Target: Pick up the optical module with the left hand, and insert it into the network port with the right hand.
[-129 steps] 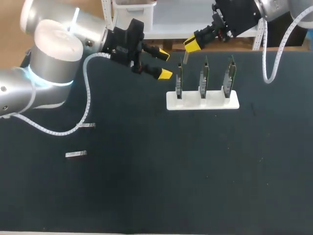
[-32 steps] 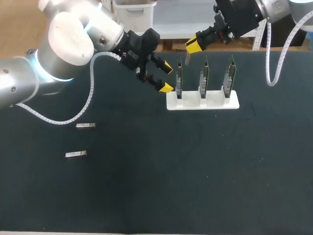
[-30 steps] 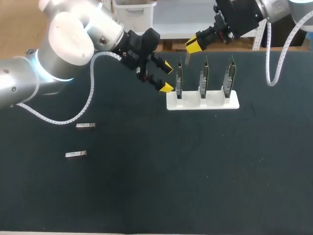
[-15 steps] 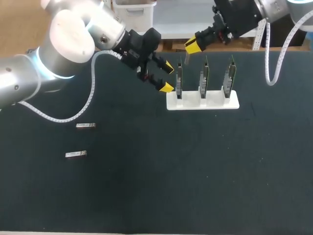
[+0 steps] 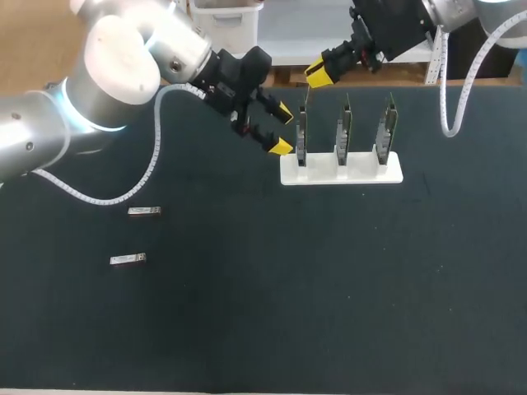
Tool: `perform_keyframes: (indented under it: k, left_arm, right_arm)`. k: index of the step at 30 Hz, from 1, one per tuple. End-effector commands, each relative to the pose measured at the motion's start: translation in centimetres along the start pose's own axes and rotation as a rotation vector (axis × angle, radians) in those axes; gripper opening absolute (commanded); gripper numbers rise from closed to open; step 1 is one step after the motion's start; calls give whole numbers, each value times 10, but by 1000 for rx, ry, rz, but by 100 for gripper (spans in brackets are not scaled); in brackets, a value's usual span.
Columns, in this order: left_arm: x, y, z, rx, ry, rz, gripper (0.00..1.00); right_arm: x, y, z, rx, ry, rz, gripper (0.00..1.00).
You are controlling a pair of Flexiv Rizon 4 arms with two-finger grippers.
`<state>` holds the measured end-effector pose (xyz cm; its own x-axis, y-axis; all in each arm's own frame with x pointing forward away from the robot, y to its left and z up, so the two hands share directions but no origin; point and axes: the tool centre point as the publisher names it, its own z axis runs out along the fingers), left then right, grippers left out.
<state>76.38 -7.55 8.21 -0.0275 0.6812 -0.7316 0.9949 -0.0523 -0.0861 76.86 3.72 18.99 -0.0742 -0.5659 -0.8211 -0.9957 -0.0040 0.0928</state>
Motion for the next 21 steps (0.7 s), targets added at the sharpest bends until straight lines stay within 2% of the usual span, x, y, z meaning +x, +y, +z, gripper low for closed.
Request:
perform_keyframes:
  k: [1,21]
  left_arm:
    - [0,2,0,3,3,1,100]
    - [0,2,0,3,3,1,100]
  right_arm:
    - [-1,-5,3,-6,6,-2,0]
    - [7,-12,14,1,36,0,0]
